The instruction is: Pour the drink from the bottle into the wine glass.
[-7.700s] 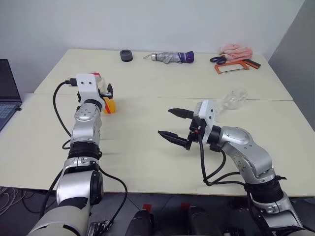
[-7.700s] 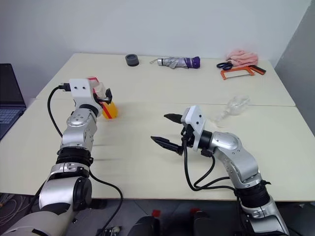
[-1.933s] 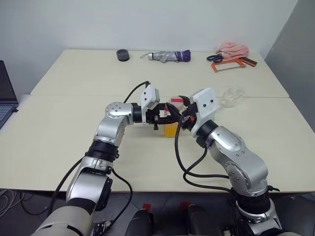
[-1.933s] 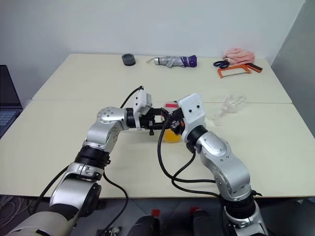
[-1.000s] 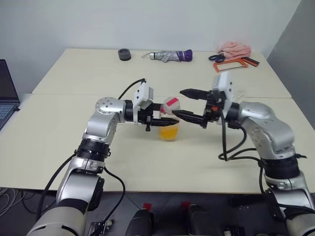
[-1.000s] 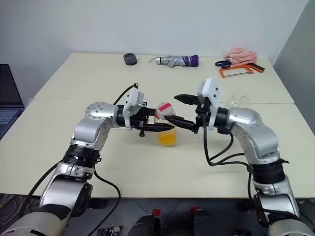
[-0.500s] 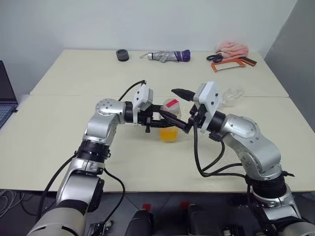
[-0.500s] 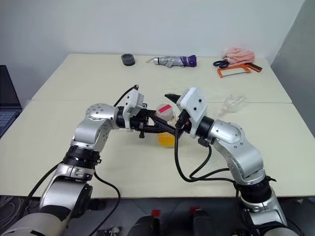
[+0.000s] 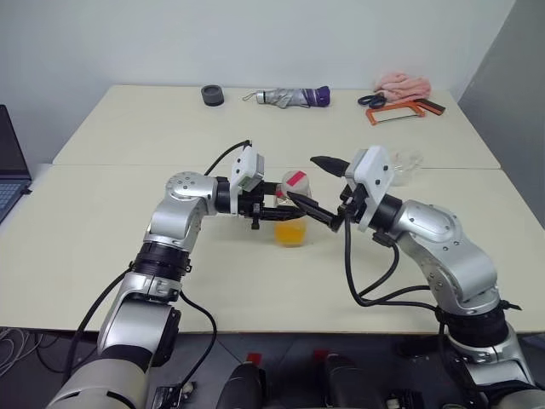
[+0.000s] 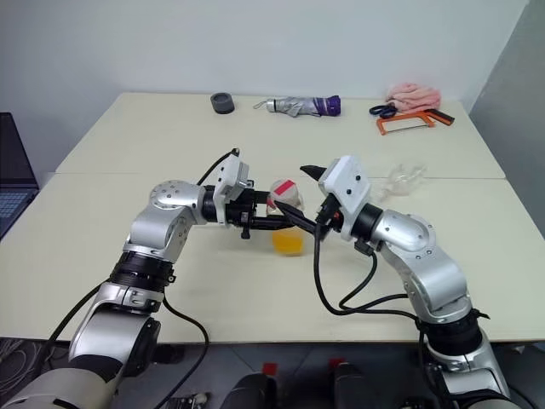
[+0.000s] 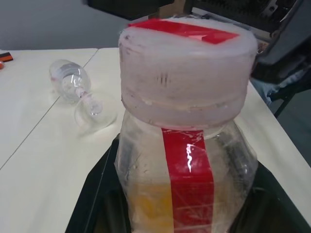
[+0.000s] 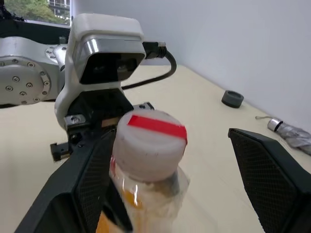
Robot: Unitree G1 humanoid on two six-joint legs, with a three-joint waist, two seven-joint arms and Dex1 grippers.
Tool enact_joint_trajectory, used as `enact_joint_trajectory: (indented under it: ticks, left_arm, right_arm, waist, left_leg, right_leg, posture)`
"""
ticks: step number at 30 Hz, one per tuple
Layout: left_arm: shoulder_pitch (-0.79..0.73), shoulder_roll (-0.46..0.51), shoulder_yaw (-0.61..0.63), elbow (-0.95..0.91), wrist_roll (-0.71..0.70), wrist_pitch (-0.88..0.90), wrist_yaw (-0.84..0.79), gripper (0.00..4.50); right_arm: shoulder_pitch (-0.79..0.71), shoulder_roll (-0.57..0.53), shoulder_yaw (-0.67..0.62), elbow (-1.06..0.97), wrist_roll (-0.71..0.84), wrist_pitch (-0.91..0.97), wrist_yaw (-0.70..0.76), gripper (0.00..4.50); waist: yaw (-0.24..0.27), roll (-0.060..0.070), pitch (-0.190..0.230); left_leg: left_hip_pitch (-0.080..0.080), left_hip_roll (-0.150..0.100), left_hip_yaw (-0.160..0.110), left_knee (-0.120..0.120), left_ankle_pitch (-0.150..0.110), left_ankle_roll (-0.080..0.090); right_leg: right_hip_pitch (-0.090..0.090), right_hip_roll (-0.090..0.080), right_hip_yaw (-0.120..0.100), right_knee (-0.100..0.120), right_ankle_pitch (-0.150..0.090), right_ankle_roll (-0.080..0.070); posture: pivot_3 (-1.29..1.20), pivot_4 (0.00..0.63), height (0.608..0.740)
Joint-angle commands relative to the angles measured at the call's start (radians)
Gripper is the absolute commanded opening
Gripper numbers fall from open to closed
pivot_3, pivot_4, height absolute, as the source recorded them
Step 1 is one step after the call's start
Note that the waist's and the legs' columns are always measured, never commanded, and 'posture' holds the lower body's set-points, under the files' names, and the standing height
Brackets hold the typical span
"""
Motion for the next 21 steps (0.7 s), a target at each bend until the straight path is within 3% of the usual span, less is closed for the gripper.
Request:
enact_joint_trajectory:
  ticks: [1,11,21]
  left_arm:
    - [-0.03,0.009,0.017,-0.014,-0.013,-0.03,-0.016,1.81]
    - [-0.036,0.012,0.017,-0.003,-0.006,-0.037,-0.018,1.81]
    - [-0.048,0.01,0.016,0.011,-0.002,-0.044,-0.022,1.81]
  right_arm:
    - [0.002,-0.01,-0.054,-0.05,0.038,0.018,-0.002,3.95]
    - [0.017,-0.025,-0.052,-0.143,0.176,0.108,0.049,3.95]
    - [-0.086,0.062,0.084,-0.026,-0.025,-0.001,-0.055,3.95]
  waist:
    - [0.0,0.0,0.0]
    - [0.0,0.0,0.0]
    - [-0.001,0.0,0.0]
  left_leg:
    - [0.0,0.0,0.0,0.0,0.0,0.0]
    - [0.0,0.0,0.0,0.0,0.0,0.0]
    - [0.0,0.0,0.0,0.0,0.0,0.0]
  right_leg:
    - [0.0,0.0,0.0,0.0,0.0,0.0]
    - [0.0,0.0,0.0,0.0,0.0,0.0]
    - [0.0,0.001,0.0,0.0,0.0,0.0]
  posture:
    - [0.0,0.15,0.74]
    - [0.0,0.15,0.74]
    - [0.0,0.15,0.74]
